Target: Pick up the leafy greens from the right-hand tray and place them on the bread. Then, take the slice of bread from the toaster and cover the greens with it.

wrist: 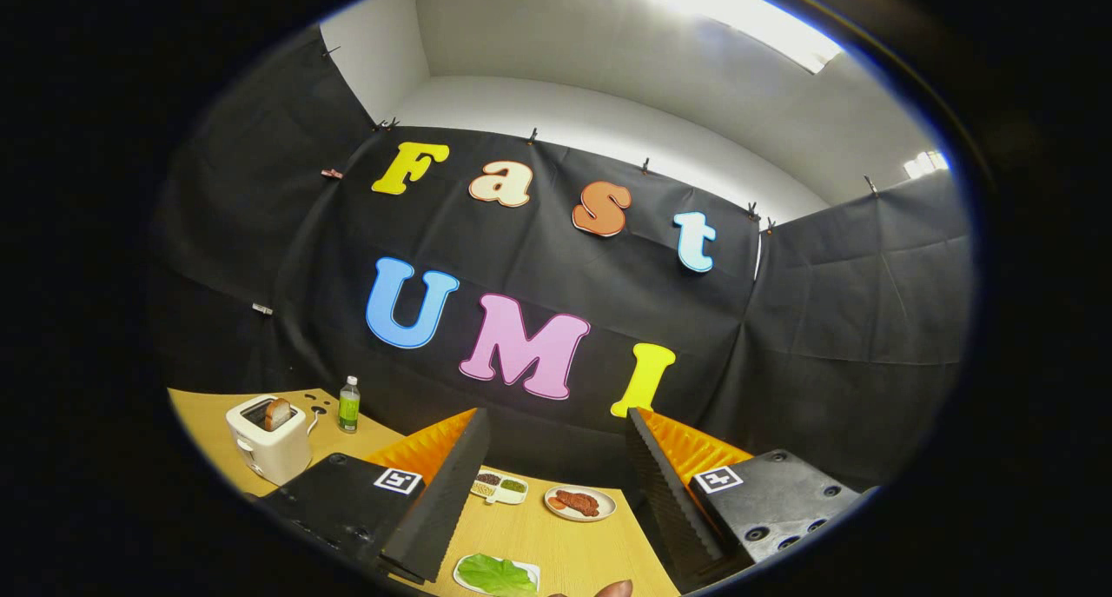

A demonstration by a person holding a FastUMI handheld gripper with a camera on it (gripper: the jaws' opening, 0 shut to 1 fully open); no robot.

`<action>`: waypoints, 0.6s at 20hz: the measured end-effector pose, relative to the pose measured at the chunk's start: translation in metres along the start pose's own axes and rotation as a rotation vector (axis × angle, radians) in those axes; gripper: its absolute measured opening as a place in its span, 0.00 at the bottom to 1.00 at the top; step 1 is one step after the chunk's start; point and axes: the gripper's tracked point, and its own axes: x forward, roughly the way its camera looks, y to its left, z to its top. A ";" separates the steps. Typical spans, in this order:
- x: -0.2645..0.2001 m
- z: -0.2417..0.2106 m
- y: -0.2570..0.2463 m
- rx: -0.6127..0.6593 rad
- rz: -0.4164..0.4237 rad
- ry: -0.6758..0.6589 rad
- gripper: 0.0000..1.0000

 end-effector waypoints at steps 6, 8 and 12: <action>0.005 -0.010 0.002 0.014 0.040 0.025 0.97; 0.008 -0.021 0.004 0.038 0.074 0.060 0.97; 0.016 -0.064 -0.004 0.037 0.155 0.174 0.97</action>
